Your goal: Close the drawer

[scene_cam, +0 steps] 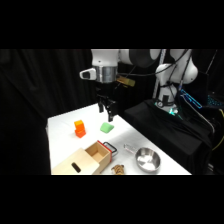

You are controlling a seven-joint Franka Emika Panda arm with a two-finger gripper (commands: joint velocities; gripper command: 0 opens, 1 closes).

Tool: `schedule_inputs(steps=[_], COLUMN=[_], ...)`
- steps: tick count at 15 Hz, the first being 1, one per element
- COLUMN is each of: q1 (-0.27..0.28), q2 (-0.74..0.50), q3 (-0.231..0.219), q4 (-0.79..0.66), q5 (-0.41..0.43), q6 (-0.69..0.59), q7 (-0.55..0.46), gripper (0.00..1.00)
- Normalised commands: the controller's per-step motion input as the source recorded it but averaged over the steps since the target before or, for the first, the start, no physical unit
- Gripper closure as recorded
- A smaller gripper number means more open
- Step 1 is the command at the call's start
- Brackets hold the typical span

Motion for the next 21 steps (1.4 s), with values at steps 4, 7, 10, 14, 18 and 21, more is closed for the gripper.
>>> schedule_inputs(steps=[4, 7, 10, 14, 18, 21], q1=[0.020, -0.008, -0.008, -0.003, 0.011, 0.011], q2=[-0.08, 0.03, 0.13, 0.21, 0.19, 0.19], q3=[0.012, -0.016, -0.015, -0.023, -0.041, -0.039], q4=[-0.31, -0.23, -0.15, -0.03, 0.02, 0.05], q5=[0.002, 0.015, 0.005, -0.036, -0.083, -0.069], q6=[0.45, 0.43, 0.44, 0.37, 0.31, 0.27], q7=[-0.19, -0.19, -0.16, -0.13, -0.11, -0.12], gripper=[0.00, 0.00, 0.00, 0.00, 0.00, 0.00])
